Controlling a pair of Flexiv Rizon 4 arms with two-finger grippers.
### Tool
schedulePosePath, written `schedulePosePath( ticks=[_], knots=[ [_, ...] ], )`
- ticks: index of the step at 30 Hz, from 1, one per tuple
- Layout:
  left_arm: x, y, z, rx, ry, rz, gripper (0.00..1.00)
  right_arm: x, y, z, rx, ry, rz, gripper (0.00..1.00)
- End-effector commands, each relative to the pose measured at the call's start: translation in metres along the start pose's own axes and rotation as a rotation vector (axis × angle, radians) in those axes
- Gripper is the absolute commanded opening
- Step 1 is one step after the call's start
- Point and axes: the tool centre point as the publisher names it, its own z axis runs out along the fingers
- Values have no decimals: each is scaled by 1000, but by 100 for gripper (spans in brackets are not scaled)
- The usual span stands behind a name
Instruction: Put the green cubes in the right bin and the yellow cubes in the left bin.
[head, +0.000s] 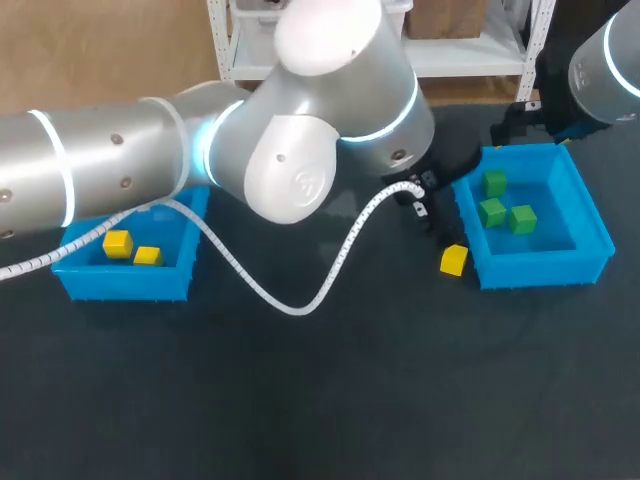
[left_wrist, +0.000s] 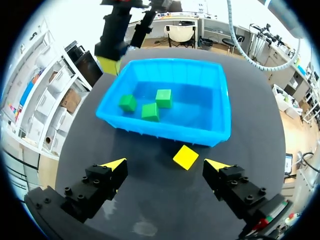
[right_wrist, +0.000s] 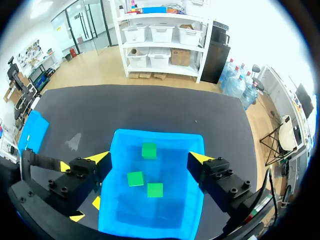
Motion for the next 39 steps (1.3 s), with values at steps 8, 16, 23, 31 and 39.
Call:
schedulePosePath(
  ticks=[8,16,23,31,39],
  knots=[
    [8,0,22,13,19,1,100,2,1,-1,5,-8,2,100],
    [4,-9,36,30,25,16,100,2,1,-1,5,-8,2,100],
    [2,-16,44,50,25,16,100,2,1,-1,5,-8,2,100],
    [2,-12,60,58,32,6,100,2,1,-1,5,-8,2,100],
    [1,-9,72,61,40,2,100,2,1,-1,5,-8,2,100]
  ],
)
